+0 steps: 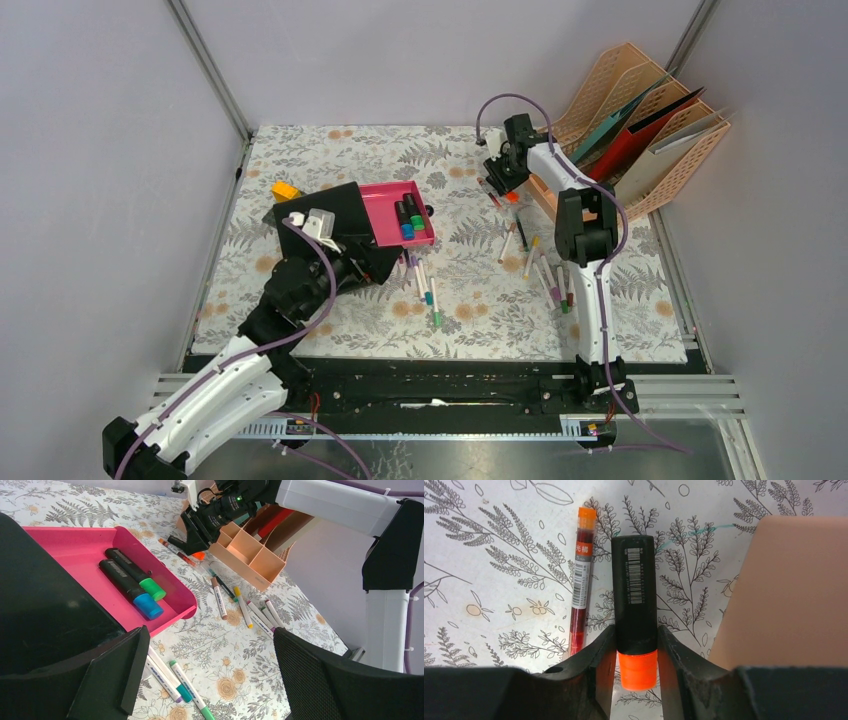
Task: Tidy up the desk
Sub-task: Pick up the stationery from the center of the board.
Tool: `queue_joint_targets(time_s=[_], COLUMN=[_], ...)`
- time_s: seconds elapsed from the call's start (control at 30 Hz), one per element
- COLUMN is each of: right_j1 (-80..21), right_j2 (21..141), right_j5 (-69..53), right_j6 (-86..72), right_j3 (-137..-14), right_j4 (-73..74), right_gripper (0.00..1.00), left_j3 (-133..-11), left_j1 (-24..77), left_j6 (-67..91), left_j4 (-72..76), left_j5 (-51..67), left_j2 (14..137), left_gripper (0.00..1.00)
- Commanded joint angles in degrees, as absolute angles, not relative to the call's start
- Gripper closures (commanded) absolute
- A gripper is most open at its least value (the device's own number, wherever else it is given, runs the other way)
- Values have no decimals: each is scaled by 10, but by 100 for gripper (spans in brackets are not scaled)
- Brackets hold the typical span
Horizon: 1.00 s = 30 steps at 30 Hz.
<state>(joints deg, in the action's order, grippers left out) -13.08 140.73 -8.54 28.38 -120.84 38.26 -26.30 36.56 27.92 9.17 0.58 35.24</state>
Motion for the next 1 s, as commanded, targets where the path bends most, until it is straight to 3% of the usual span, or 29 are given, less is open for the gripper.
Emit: queue_joint_targets(time_s=[0.0, 0.5, 0.73, 0.97], right_j1=[-132, -132, -137, -169], right_j2=[1362, 1162, 1096, 1067], right_j5=[-99, -230, -441, -518], right_j6=[302, 250, 109, -50], right_j3=[-1159, -1039, -988, -941], right_j4=[375, 293, 253, 159], right_gripper=[100, 100, 100, 100], left_j3=[-260, -247, -239, -237], left_j1=[362, 362, 362, 362], left_j6=[287, 304, 306, 310], left_j4=[123, 123, 122, 121], left_j5=[24, 25, 10, 3], left_j2=[337, 309, 297, 295], left_gripper=[1, 1, 1, 1])
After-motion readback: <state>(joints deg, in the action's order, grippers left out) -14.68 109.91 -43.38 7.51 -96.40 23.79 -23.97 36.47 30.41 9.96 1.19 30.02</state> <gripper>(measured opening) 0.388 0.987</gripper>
